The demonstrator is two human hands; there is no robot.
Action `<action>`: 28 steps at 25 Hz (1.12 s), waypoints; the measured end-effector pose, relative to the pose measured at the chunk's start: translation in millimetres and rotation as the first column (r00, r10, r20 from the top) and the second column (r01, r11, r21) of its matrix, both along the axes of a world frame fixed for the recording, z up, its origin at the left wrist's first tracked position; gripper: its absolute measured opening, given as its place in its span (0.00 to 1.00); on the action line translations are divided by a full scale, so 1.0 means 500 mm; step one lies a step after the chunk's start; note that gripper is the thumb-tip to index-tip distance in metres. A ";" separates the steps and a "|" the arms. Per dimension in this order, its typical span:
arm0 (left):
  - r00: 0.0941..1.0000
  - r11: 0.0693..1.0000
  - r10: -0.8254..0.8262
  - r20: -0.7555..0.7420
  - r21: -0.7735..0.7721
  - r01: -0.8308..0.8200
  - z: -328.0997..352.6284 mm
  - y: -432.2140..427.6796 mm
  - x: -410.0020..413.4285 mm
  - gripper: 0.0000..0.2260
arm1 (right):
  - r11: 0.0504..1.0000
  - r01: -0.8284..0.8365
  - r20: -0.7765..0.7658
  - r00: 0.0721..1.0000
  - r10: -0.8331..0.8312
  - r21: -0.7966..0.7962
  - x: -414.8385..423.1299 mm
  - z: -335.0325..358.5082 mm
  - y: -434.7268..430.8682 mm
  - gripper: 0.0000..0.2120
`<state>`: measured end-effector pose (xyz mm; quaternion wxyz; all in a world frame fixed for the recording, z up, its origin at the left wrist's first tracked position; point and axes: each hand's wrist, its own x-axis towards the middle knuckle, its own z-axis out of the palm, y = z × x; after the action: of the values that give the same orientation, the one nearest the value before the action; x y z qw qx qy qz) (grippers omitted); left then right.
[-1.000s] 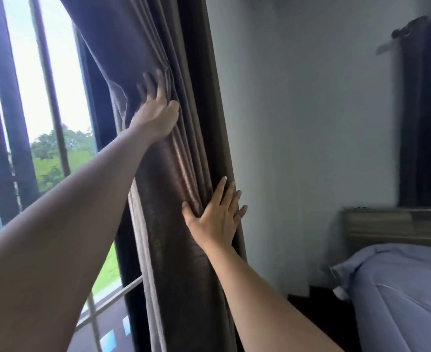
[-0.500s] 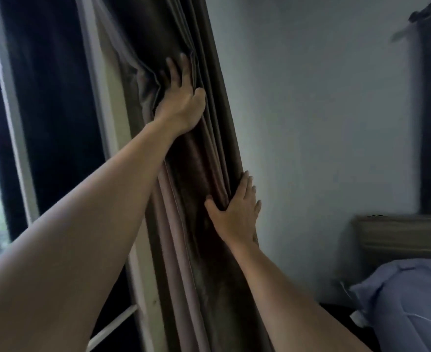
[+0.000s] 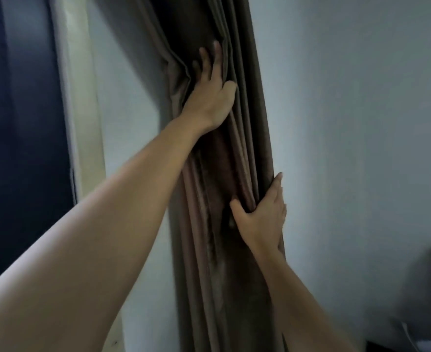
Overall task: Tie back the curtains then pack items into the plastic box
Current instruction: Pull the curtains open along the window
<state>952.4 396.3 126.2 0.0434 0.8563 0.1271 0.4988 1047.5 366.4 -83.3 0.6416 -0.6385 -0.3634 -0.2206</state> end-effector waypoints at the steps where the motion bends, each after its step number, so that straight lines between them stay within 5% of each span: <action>1: 1.000 1.000 0.000 0.012 -0.024 0.000 -0.003 -0.005 0.012 0.30 | 1.000 -0.025 -0.009 1.000 0.025 -0.004 0.014 0.000 0.003 0.48; 10: 0.950 0.960 0.279 0.142 -0.077 -0.270 -0.071 -0.055 -0.049 0.30 | 0.929 -0.368 0.112 0.922 0.370 -0.041 -0.020 -0.044 -0.035 0.45; 15: 0.928 0.925 0.362 0.090 -0.157 -0.346 -0.122 -0.105 -0.127 0.35 | 0.921 -0.390 0.223 0.898 0.379 0.007 -0.107 -0.080 -0.054 0.41; 21: 0.840 0.820 0.541 0.034 -0.242 -0.518 -0.254 -0.168 -0.214 0.35 | 0.758 -0.650 0.400 0.708 0.582 0.046 -0.174 -0.169 -0.121 0.27; 28: 0.757 0.701 0.652 0.050 -0.421 -0.576 -0.544 -0.275 -0.320 0.34 | 0.884 -0.461 0.423 0.787 0.449 -0.081 -0.262 -0.289 -0.198 0.24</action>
<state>792.6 258.7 -145.6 0.0511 0.6855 0.4955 0.5310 916.7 267.3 -227.7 0.5877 -0.4589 -0.6358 -0.1997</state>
